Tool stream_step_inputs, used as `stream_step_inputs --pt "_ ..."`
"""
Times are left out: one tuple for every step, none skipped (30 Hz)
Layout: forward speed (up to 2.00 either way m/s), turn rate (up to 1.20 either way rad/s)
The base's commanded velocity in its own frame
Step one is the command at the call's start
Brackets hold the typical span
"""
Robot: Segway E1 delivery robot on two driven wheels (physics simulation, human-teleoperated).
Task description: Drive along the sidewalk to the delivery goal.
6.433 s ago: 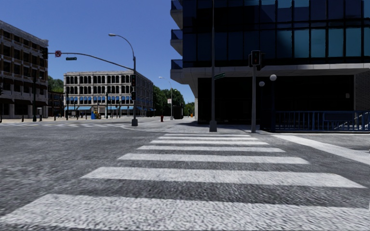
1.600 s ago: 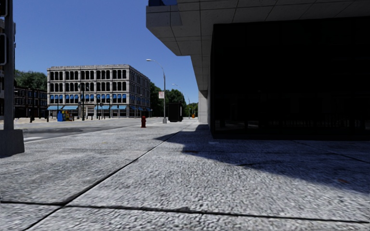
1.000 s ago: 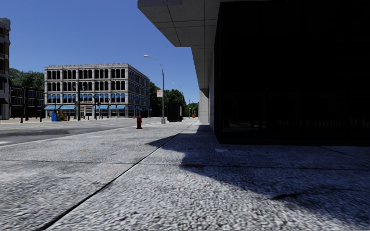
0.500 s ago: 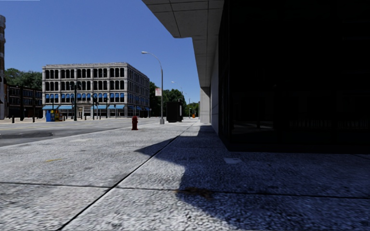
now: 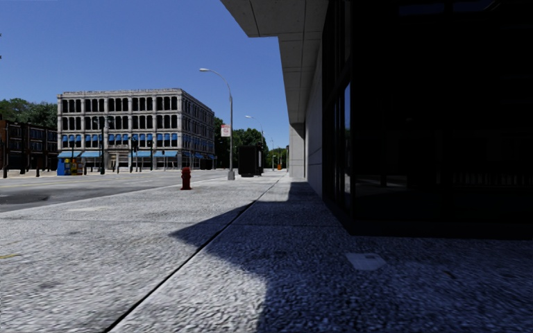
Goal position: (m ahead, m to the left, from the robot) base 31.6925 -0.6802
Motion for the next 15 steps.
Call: stream_step_inputs --pt "2.00 0.00" --pt "2.00 0.00" --pt "2.00 0.00" --pt "2.00 0.00" --pt "2.00 0.00" --pt "2.00 0.00" --pt "2.00 0.00" --pt "2.00 0.00" --pt "2.00 0.00" --pt "2.00 0.00" --pt "2.00 0.00" --pt "2.00 0.00" --pt "2.00 0.00" --pt "2.00 0.00" --pt "2.00 0.00"
